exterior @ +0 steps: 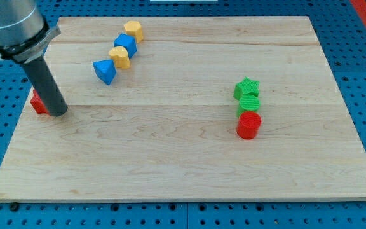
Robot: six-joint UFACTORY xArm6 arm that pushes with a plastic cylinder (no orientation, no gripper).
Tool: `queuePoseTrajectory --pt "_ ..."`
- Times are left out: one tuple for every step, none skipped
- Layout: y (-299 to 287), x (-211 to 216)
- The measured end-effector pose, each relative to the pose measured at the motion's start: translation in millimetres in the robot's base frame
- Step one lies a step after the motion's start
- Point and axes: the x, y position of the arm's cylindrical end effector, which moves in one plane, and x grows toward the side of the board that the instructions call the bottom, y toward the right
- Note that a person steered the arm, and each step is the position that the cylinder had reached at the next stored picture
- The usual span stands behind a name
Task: Push the red star to the top left of the board
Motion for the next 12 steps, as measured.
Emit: queuePoseTrajectory --pt "-32.7 35.2" --pt "-39.8 24.2" --pt "-27.2 1.2" --pt "-25.4 -21.6" --pt "-25.8 -38.7" --pt "-25.8 -70.1" --pt "-25.8 -108.6" --pt "-23.7 -147.2" --pt "-11.3 -160.0" --pt "-2.7 -165.0" --pt "-15.8 -150.6" --pt "-38.6 -148.5"
